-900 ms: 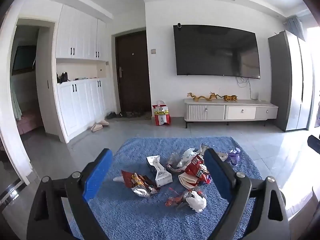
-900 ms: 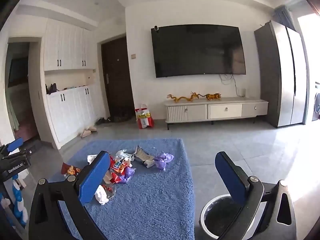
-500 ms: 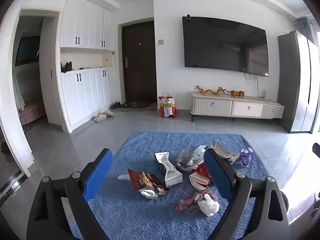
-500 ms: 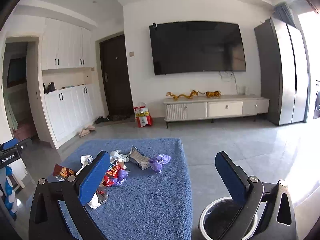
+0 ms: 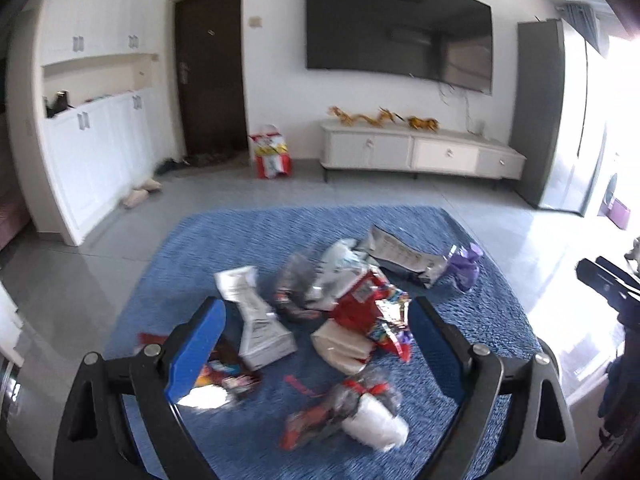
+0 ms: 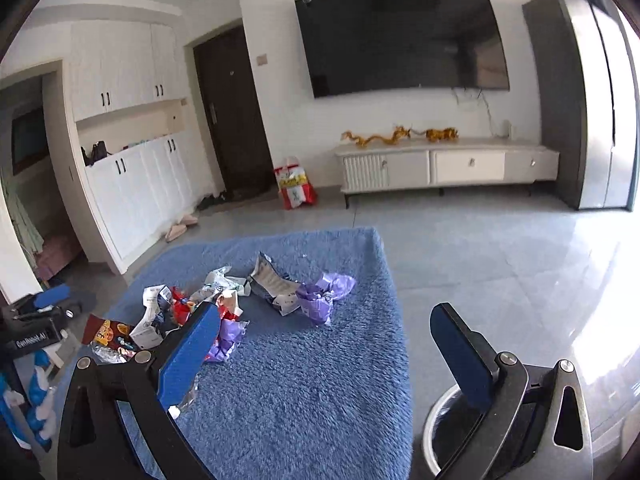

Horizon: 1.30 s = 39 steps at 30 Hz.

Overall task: Collect trash
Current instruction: 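Reach both grippers toward the trash pile on the blue rug, then grasp the purple plastic bag with the right gripper while the left gripper grasps a red wrapper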

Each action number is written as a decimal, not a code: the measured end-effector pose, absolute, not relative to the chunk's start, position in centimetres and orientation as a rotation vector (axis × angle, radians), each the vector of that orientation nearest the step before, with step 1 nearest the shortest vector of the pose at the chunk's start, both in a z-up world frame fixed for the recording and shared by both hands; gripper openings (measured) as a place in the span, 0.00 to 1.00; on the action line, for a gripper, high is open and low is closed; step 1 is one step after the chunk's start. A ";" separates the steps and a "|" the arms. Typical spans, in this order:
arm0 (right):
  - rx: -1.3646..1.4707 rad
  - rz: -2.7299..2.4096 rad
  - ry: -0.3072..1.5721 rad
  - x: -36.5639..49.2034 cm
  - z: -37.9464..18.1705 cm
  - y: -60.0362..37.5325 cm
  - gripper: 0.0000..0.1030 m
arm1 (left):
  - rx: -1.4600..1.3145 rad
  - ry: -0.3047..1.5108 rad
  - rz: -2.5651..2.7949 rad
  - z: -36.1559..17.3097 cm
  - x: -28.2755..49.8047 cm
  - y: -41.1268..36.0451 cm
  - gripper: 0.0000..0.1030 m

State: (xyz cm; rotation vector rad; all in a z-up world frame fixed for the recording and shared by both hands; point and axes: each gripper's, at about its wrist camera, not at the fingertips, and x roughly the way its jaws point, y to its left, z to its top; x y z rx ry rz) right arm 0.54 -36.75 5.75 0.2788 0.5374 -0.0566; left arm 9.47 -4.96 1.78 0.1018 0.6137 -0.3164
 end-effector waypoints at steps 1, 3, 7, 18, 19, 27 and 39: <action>0.286 -0.048 0.548 1.5 5.3 -36.8 1.00 | 0.104 0.627 -0.331 1.3 10.2 -5.5 0.90; 0.298 -0.031 0.553 3.4 4.5 -36.9 1.00 | 0.108 0.651 -0.355 0.6 11.4 -6.6 0.90; 0.322 0.012 0.604 7.6 2.4 -37.1 0.97 | 0.110 0.722 -0.411 -1.4 14.0 -8.6 0.90; 0.367 0.072 0.816 15.6 -4.3 -36.5 0.54 | 0.086 0.855 -0.452 -5.5 18.0 -9.6 0.67; 0.379 0.071 0.819 15.7 -4.3 -36.5 0.49 | 0.079 0.867 -0.456 -5.8 18.1 -9.5 0.63; 0.392 0.075 0.792 13.8 -3.9 -36.3 0.36 | 0.020 0.873 -0.469 -5.7 17.3 -8.5 0.35; 0.352 0.095 0.682 4.7 1.9 -36.9 0.35 | -0.016 0.763 -0.476 0.1 12.3 -6.4 0.24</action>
